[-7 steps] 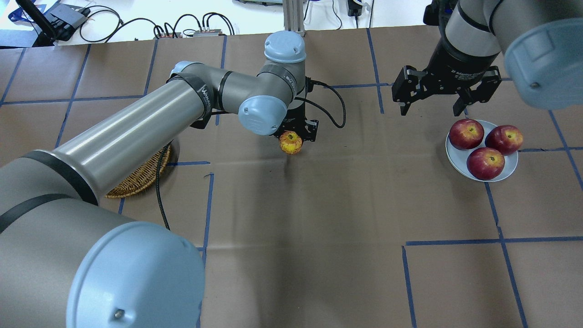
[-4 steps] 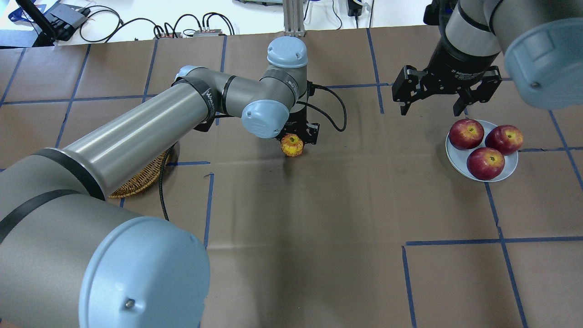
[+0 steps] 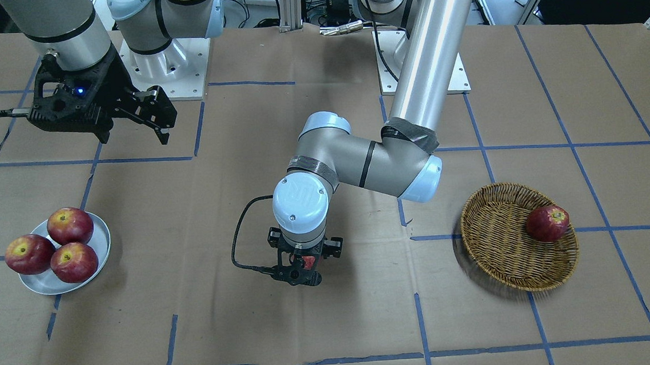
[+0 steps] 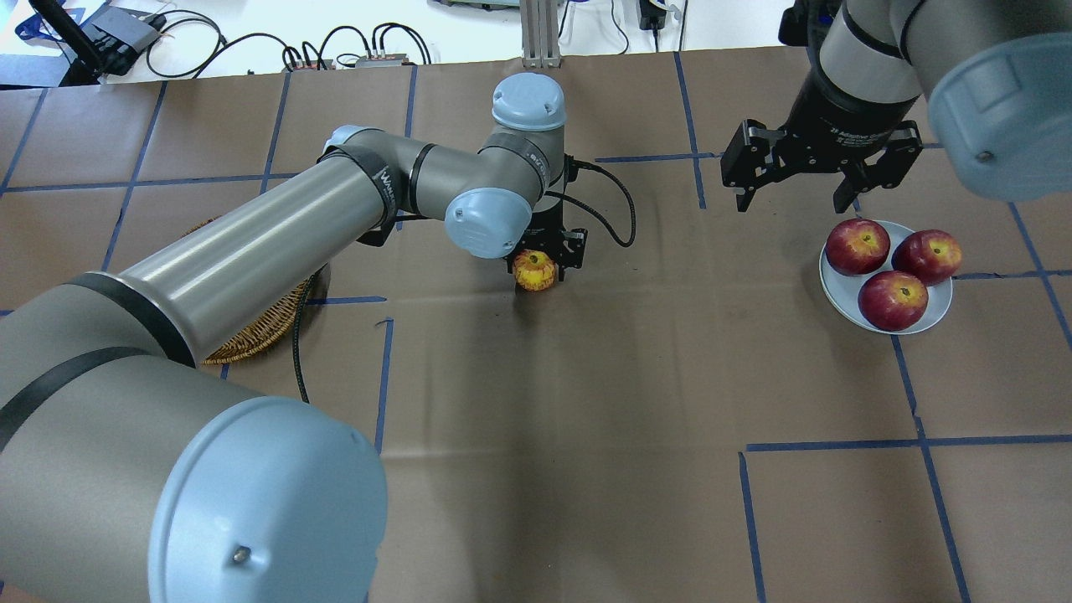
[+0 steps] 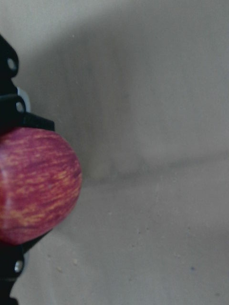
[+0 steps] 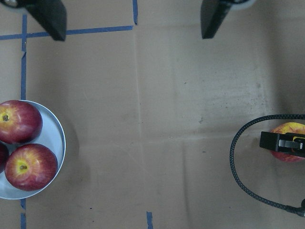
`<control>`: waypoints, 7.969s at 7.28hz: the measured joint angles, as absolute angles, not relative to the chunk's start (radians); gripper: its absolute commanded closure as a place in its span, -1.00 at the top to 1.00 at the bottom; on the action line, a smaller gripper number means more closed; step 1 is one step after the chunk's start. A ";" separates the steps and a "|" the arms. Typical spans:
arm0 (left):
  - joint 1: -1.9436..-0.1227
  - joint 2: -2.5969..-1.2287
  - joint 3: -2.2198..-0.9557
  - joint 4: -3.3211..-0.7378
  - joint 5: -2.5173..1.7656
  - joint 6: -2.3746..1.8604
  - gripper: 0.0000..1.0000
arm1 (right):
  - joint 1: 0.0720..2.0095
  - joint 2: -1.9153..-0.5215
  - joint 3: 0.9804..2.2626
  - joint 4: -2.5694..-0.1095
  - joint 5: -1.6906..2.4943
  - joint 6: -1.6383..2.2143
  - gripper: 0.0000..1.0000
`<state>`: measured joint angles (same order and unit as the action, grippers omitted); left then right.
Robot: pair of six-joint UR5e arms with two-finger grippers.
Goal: Transfer apple from basket to plate
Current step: 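Carry the apple with the left gripper to the table center and release, then raise the left gripper back over the basket while the right gripper moves over the apple, then lower the right gripper and grasp the apple on the table, then carry the apple with the right gripper over the white plate, then lower the apple onto the plate and open the right gripper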
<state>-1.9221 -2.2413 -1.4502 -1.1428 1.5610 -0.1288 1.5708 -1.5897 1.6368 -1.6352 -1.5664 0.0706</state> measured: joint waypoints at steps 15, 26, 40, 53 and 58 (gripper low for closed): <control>-1.545 -1.542 -1.492 -1.748 1.564 0.234 0.98 | 1.705 -1.497 1.586 -1.699 -1.561 0.211 1.00; -1.520 -1.534 -1.506 -1.751 1.567 0.233 0.98 | 1.978 -0.992 1.494 -2.159 -1.571 0.449 1.00; -1.567 -1.543 -1.497 -1.738 1.556 0.217 0.98 | 1.814 -1.119 1.427 -1.930 -1.578 0.275 0.15; -1.568 -1.535 -1.504 -1.736 1.555 0.218 0.98 | 1.120 -1.268 1.811 -2.085 -1.562 -0.684 0.25; -1.568 -1.535 -1.505 -1.736 1.556 0.219 0.98 | 1.124 -1.281 1.798 -2.083 -1.561 -0.681 1.00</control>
<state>-1.5680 -1.5355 -1.5048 -1.7365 1.5561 0.2193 1.1236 -1.2808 1.7979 -2.0825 -1.5607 -0.6813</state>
